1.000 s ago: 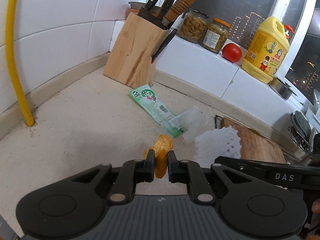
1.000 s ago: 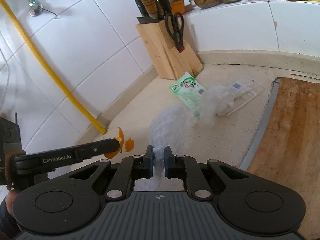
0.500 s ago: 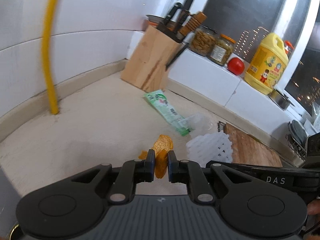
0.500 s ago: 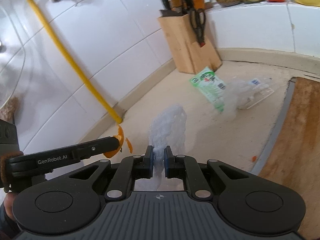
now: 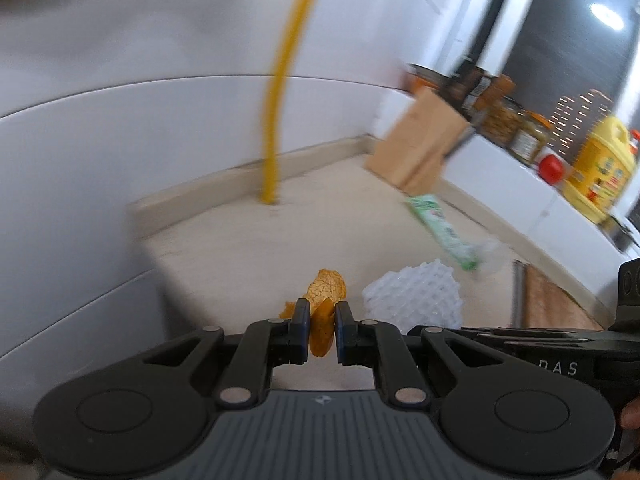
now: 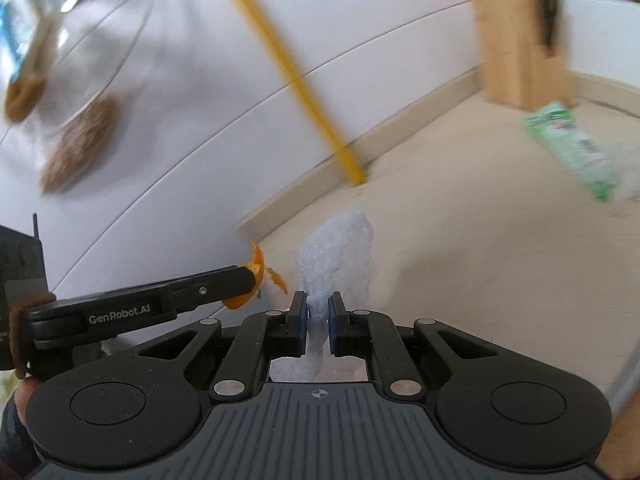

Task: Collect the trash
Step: 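Lift the foam net with the right tool while the left tool carries the peel toward the bin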

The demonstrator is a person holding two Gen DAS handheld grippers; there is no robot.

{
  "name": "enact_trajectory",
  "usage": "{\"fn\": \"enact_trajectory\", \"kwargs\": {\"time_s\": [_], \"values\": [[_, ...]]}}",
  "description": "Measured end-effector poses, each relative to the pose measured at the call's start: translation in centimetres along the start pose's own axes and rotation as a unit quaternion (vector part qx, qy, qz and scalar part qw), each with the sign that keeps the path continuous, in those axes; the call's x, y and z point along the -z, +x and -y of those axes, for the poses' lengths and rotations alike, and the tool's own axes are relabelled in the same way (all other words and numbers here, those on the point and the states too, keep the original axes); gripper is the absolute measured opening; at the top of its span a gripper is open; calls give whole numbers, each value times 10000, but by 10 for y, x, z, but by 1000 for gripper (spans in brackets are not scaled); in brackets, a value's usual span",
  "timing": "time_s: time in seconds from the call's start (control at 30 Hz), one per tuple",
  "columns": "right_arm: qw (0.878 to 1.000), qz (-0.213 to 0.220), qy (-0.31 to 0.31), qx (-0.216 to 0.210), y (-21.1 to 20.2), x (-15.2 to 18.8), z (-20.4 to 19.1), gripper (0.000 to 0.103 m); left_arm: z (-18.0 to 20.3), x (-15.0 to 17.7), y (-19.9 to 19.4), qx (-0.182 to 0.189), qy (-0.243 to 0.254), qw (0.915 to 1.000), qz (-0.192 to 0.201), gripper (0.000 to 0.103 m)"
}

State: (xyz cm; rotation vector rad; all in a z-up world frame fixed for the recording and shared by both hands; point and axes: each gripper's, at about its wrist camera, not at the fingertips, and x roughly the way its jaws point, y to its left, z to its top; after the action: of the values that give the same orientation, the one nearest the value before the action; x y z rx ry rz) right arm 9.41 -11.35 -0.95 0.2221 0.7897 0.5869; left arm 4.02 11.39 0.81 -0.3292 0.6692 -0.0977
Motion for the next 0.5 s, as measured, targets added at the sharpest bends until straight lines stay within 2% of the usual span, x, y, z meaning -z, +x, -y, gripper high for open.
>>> {"fn": "enact_trajectory", "kwargs": {"time_s": [0.23,0.5], "values": [[9955,-563,-506,-567,48,11,-52,14,-46,22,-34,-595,-457,9972,60,9],[9883,-1044,-920,-621,103,27,-91,15,-95,46,-41,-1108,-891,9898,-95,9]]}}
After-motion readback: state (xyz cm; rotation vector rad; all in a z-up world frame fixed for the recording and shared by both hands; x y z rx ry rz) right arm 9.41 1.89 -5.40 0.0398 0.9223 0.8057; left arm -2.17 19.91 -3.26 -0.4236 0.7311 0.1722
